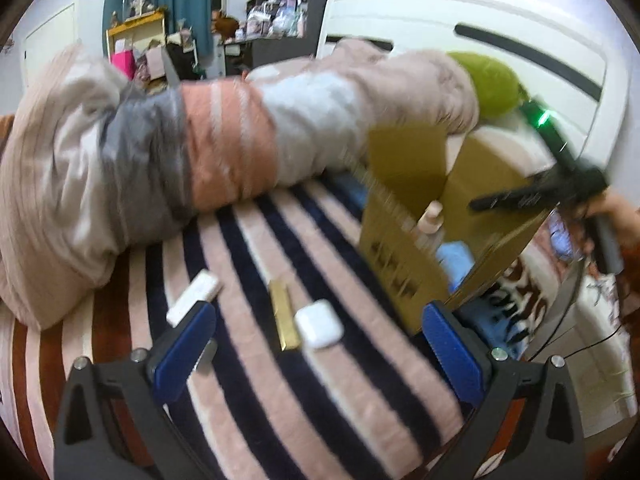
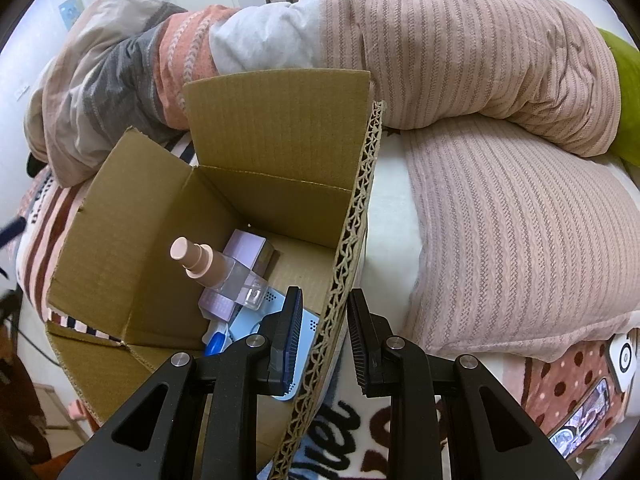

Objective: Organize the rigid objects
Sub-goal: 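Move the left tool down and grasp the white earbud case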

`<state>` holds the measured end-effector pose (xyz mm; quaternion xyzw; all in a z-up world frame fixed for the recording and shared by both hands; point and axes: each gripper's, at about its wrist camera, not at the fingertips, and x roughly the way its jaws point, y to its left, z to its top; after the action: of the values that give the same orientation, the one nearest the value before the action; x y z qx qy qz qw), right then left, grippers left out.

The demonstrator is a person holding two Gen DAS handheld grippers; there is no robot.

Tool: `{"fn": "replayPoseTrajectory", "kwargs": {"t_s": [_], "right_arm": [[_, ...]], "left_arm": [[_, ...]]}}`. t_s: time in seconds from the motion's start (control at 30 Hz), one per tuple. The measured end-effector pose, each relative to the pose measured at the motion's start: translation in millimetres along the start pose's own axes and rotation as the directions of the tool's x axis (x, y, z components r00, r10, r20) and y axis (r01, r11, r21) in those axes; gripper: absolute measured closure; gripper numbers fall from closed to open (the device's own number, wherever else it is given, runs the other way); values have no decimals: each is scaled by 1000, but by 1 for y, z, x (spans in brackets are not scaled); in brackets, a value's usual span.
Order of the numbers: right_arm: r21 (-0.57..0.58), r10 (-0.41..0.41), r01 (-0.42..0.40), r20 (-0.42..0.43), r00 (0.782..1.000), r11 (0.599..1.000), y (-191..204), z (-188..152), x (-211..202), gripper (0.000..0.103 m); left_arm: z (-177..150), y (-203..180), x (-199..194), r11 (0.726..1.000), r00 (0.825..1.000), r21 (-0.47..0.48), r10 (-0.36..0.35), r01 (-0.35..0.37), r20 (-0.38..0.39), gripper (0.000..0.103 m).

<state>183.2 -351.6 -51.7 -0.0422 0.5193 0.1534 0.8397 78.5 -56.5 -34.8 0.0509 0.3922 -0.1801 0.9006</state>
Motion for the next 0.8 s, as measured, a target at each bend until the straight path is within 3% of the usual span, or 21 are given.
{"fn": "replayPoseTrajectory", "kwargs": {"t_s": [0.23, 0.5, 0.63, 0.8], "right_arm": [[16, 19, -19, 6, 1000, 1000, -4, -1, -1, 83], [18, 29, -29, 11, 1000, 999, -7, -4, -2, 81], [22, 37, -37, 13, 999, 999, -9, -5, -3, 81], [23, 39, -39, 13, 999, 999, -9, -5, -4, 81]], "left_arm": [[-37, 6, 59, 999, 995, -31, -28, 25, -94, 1], [-46, 1, 118, 993, 985, -101, -70, 55, -155, 2], [-45, -4, 132, 993, 987, -114, -31, 14, -155, 22], [-46, -1, 139, 991, 989, -130, 0, -20, -151, 38]]}}
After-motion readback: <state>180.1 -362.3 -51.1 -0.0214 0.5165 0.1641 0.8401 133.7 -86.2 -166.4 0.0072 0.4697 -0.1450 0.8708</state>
